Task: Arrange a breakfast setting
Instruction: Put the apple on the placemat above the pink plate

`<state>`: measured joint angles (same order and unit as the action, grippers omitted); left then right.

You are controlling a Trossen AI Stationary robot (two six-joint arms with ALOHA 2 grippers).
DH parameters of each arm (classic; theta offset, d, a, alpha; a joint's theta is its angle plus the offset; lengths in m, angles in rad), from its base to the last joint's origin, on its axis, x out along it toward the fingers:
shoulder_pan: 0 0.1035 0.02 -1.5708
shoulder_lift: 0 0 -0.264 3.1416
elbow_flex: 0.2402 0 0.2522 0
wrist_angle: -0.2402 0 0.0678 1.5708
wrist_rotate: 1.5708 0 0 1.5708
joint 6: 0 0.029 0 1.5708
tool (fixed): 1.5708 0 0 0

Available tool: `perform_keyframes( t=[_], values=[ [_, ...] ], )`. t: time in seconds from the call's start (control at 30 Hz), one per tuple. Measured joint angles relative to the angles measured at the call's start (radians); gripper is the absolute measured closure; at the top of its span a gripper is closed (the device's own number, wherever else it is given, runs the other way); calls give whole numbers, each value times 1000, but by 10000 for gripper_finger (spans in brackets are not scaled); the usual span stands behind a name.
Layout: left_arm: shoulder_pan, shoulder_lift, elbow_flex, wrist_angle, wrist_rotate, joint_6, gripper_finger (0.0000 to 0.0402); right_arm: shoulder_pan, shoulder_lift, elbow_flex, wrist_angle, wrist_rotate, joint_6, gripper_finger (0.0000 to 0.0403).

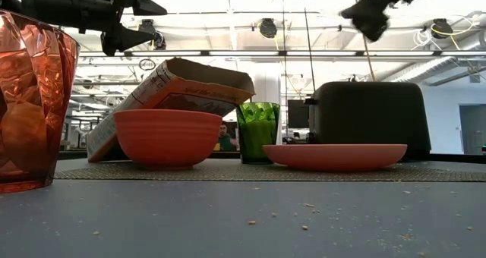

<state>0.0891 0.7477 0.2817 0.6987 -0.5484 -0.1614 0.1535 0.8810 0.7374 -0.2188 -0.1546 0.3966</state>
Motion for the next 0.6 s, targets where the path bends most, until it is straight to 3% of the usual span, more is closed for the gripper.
perform_keyframes(
  t=[0.13,0.37,0.6],
  values=[
    [0,0,0,-18,0,0,7,109,11,94,-171,29,200,143],
    [0,0,0,-64,0,0,7,279,40,102,-328,16,681,143],
    [0,0,0,-64,0,0,7,396,91,102,-450,-210,1111,143]
  ],
)
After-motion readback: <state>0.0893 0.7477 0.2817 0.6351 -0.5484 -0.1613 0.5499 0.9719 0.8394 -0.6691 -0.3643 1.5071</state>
